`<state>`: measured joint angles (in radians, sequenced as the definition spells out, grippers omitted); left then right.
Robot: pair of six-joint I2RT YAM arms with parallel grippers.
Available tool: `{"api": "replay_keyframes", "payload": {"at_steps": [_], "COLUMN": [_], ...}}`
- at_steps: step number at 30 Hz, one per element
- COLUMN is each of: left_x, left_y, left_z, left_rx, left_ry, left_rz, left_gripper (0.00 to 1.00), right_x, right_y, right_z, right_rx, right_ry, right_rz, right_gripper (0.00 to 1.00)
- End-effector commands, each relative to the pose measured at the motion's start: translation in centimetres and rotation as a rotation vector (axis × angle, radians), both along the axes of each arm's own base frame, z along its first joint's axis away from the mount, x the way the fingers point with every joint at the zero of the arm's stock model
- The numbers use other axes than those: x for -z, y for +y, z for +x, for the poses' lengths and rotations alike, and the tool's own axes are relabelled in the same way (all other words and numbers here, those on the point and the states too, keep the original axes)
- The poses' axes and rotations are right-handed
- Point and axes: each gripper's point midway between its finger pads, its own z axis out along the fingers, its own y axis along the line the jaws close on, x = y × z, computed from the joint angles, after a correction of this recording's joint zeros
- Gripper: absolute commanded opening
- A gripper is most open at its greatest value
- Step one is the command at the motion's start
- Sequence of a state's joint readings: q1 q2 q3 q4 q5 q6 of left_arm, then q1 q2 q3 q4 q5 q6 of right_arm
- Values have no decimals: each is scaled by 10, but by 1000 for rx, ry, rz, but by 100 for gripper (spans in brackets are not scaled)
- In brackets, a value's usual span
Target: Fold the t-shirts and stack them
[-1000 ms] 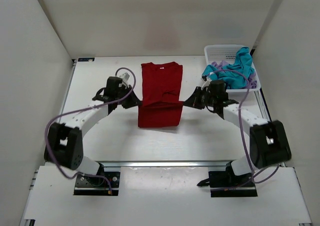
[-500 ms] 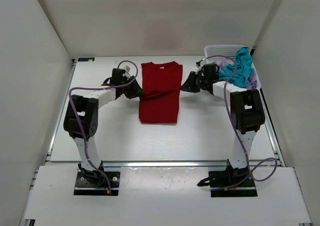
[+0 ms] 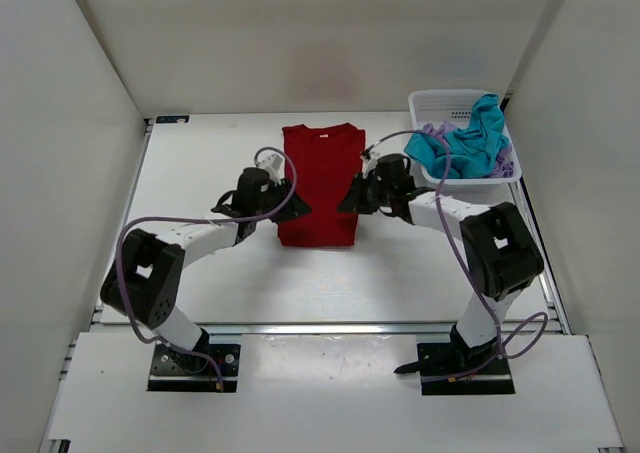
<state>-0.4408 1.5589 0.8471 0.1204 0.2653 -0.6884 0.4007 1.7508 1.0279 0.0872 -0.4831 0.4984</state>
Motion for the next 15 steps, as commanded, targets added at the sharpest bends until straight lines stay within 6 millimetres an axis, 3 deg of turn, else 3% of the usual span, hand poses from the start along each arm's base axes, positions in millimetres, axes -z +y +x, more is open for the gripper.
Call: {"api": "replay_keyframes", "payload": {"at_steps": [1, 5, 9, 11, 13, 15], "left_x": [51, 94, 103, 113, 104, 105], "left_y": [14, 31, 29, 31, 23, 23], "left_z": [-10, -40, -71, -94, -110, -129], "left_rx": [-32, -37, -5, 7, 37, 44], "left_ry": [91, 184, 188, 212, 186, 190], "left_rz": [65, 94, 77, 77, 43, 34], "left_gripper": [39, 38, 38, 38, 38, 40], "right_x": [32, 68, 96, 94, 102, 94], "right_y": [8, -4, -18, -20, -27, -26], "right_z": [-15, -30, -68, -81, -102, -113], "right_rx": [-17, 2, -1, 4, -5, -21], "right_ry": [19, 86, 140, 143, 154, 139], "right_rz": [-57, -121, -157, -136, -141, -131], "right_gripper": [4, 0, 0, 0, 0, 0]}}
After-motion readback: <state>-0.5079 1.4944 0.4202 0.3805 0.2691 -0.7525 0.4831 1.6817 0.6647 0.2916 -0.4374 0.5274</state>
